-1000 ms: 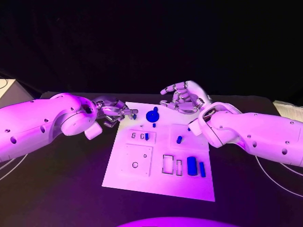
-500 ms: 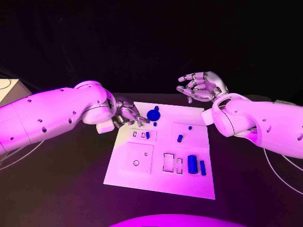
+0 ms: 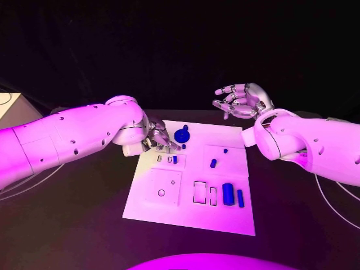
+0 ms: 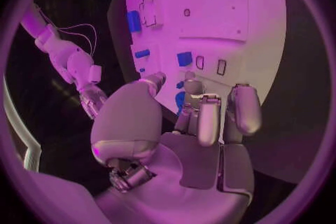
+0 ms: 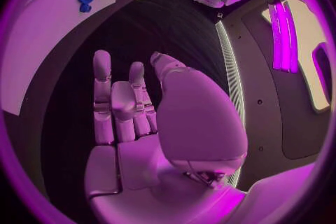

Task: Assemble the parts on the task board

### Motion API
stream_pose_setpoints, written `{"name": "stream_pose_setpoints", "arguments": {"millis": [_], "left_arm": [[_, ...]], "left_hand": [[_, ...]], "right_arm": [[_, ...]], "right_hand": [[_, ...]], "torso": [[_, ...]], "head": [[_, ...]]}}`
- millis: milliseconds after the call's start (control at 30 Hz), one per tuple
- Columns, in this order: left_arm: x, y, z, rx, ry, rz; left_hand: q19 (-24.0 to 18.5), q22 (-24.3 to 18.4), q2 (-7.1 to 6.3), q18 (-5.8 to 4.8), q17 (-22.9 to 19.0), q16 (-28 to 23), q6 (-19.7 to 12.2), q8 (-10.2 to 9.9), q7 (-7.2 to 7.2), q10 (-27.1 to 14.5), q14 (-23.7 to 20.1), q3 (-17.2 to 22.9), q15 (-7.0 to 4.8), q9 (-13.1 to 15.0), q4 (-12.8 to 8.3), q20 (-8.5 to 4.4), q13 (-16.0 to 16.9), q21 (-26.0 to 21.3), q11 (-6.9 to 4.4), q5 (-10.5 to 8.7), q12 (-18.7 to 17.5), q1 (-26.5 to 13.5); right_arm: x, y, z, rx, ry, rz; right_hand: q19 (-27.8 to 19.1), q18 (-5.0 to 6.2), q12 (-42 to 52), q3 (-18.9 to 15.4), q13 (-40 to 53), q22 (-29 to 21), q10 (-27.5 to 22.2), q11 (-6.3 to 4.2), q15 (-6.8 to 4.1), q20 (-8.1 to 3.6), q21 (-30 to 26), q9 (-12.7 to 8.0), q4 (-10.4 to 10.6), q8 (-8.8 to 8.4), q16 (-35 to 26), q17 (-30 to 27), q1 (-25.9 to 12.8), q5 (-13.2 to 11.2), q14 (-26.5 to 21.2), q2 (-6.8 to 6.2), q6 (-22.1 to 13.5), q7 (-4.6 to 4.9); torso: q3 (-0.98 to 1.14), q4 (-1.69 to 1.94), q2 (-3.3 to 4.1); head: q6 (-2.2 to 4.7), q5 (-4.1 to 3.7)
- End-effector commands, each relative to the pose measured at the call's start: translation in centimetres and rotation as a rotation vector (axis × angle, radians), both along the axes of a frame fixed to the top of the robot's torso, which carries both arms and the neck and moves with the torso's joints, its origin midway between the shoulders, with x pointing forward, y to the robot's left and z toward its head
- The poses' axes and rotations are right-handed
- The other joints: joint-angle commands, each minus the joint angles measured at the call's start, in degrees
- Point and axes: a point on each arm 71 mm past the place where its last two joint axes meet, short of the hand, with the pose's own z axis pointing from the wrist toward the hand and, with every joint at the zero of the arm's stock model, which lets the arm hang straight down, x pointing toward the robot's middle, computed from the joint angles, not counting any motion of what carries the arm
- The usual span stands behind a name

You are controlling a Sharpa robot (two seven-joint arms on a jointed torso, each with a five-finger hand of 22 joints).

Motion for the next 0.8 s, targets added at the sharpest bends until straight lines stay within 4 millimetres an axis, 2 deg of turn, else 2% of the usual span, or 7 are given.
{"name": "stream_pose_setpoints", "arguments": {"millis": [33, 233, 433, 800], "left_arm": [[0.0, -0.3, -0.1, 0.038, 0.021, -0.03], [0.1, -0.7, -0.4, 0.049, 0.04, -0.046], [0.1, -1.1, -0.6, 0.057, 0.052, -0.058], [0.0, -1.6, -0.8, 0.06, 0.066, -0.073]], "left_hand": [[0.38, 0.08, 0.37, -0.8, 8.36, 0.35, -0.4, -0.05, -0.06, 0.14, 3.65, -0.23, -0.26, 0.1, 0.14, 0.07, 0.01, 0.2, 0.14, 0.24, 0.3, -0.05], [0.42, 0.16, 0.39, -0.82, 8.47, 0.4, -0.43, -0.06, -0.04, 0.1, 3.69, -0.26, -0.25, 0.13, 0.14, 0.08, -0.02, 0.23, 0.15, 0.23, 0.29, -0.11], [0.52, 0.32, 0.42, -0.85, 8.52, 0.43, -0.47, -0.07, -0.02, 0.07, 3.71, -0.3, -0.23, 0.16, 0.13, 0.09, 0.0, 0.29, 0.17, 0.23, 0.31, -0.14], [0.56, 0.4, 0.55, -0.87, 8.56, 0.46, -0.57, -0.06, -0.01, -0.04, 3.72, -0.21, -0.18, 0.33, -0.02, 0.14, 0.04, 0.34, 0.19, 0.31, 0.37, 0.23]], "right_arm": [[0.0, 0.0, 0.1, -0.013, -0.006, 0.004], [0.1, -0.1, 0.1, -0.017, -0.004, -0.002], [0.1, -0.1, 0.0, -0.019, 0.0, -0.004], [0.1, -0.1, 0.0, -0.02, 0.006, -0.004]], "right_hand": [[-0.28, 1.09, -0.4, 0.07, -0.19, -0.09, -0.16, 0.1, -0.01, -0.03, -0.44, 0.07, 0.05, 0.14, -0.43, -0.15, 0.25, 0.35, -0.45, -0.5, -0.54, 0.03], [-0.24, 1.1, -0.52, 0.04, -0.48, -0.21, -0.13, 0.09, -0.01, -0.02, -0.58, 0.08, -0.06, 0.19, -0.58, -0.23, 0.46, 0.36, -0.48, -0.58, -0.61, 0.03], [-0.24, 1.1, -0.56, 0.02, -0.57, -0.25, -0.13, 0.09, -0.01, -0.02, -0.62, 0.08, -0.06, 0.2, -0.73, -0.41, 0.47, 0.35, -0.55, -0.6, -0.63, 0.03], [-0.2, 1.1, -0.7, -0.05, -0.89, -0.37, -0.08, 0.12, 0.0, -0.01, -0.76, 0.09, 0.02, 0.27, -0.98, -0.61, 0.42, 0.34, -0.62, -0.57, -0.67, 0.04]], "torso": [[-0.04, 0.05, 0.1], [-0.03, 0.12, 0.17], [-0.12, 0.03, 0.23], [-0.11, 0.12, 0.16]], "head": [[-0.07, -0.12], [-0.26, -0.17], [-0.47, -0.25], [-0.75, -0.38]]}}
